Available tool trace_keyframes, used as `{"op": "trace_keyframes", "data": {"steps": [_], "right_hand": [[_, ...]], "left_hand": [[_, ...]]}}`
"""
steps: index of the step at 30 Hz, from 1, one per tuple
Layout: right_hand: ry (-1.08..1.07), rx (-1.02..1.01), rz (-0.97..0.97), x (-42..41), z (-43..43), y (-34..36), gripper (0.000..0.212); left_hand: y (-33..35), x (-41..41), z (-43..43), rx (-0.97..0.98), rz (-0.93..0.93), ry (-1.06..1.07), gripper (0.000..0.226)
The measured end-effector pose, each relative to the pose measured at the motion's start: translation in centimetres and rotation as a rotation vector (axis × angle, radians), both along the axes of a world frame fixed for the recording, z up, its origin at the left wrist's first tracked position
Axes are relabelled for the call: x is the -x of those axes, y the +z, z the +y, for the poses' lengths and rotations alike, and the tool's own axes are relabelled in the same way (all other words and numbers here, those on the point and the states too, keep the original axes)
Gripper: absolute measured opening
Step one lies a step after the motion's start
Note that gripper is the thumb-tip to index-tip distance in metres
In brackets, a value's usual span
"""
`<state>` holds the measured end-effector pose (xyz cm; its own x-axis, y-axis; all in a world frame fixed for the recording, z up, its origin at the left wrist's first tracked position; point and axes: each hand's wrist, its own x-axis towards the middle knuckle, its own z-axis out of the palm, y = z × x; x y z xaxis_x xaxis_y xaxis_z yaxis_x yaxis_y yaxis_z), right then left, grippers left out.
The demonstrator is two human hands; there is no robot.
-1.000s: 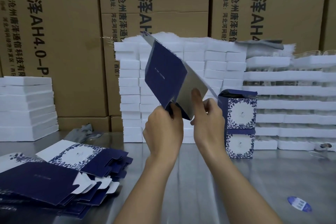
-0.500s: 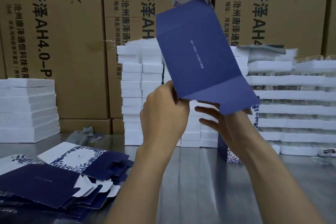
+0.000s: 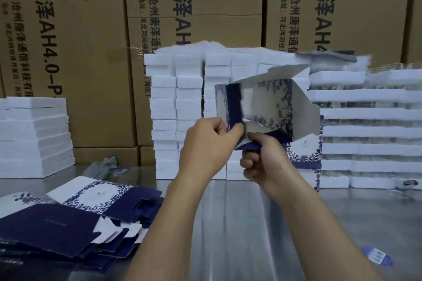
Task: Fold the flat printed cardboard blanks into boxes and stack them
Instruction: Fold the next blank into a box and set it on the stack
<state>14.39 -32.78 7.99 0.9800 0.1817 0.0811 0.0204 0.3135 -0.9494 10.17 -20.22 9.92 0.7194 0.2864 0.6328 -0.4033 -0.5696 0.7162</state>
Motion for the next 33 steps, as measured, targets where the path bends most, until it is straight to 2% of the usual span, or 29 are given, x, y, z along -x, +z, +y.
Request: {"op": "trace_keyframes", "data": {"steps": [4, 8, 10, 12, 15, 18, 24, 28, 33], "right_hand": [[-0.073, -0.055, -0.01, 0.5, 0.1, 0.9, 0.028], [-0.108, -0.047, -0.079, 1.2, -0.3, 1.9, 0.031], [-0.121, -0.011, -0.123, 1.4, -0.4, 2.1, 0.031], [-0.127, 0.014, -0.152, 1.5, -0.5, 2.3, 0.033], [-0.113, 0.035, -0.173, 1.7, -0.6, 2.5, 0.038], [-0.059, 0.063, -0.222, 1.6, -0.6, 2.4, 0.032], [0.07, 0.124, -0.288, 1.5, -0.2, 1.7, 0.035], [-0.07, 0.107, -0.318, 2.1, 0.5, 1.9, 0.033], [-0.176, 0.118, -0.284, 2.7, 1.3, 2.0, 0.032]], "left_hand": [[-0.6, -0.5, -0.6, 0.04, 0.202, -0.068, 0.056], [0.0, 0.0, -0.7, 0.216, 0.35, -0.406, 0.045], [0.2, 0.3, -0.9, 0.303, 0.367, -0.596, 0.038], [0.2, 0.4, -1.1, 0.425, 0.357, -0.682, 0.036], [0.0, 0.0, -1.4, 0.596, 0.319, -0.684, 0.037], [-0.4, -0.5, -1.5, 0.708, 0.26, -0.662, 0.038], [-0.7, -1.1, -1.2, 0.747, 0.203, -0.611, 0.036], [-0.7, -0.8, -1.6, 0.691, 0.177, -0.539, 0.038], [-1.2, -1.2, -2.8, 0.797, 0.109, -0.49, 0.047]]}}
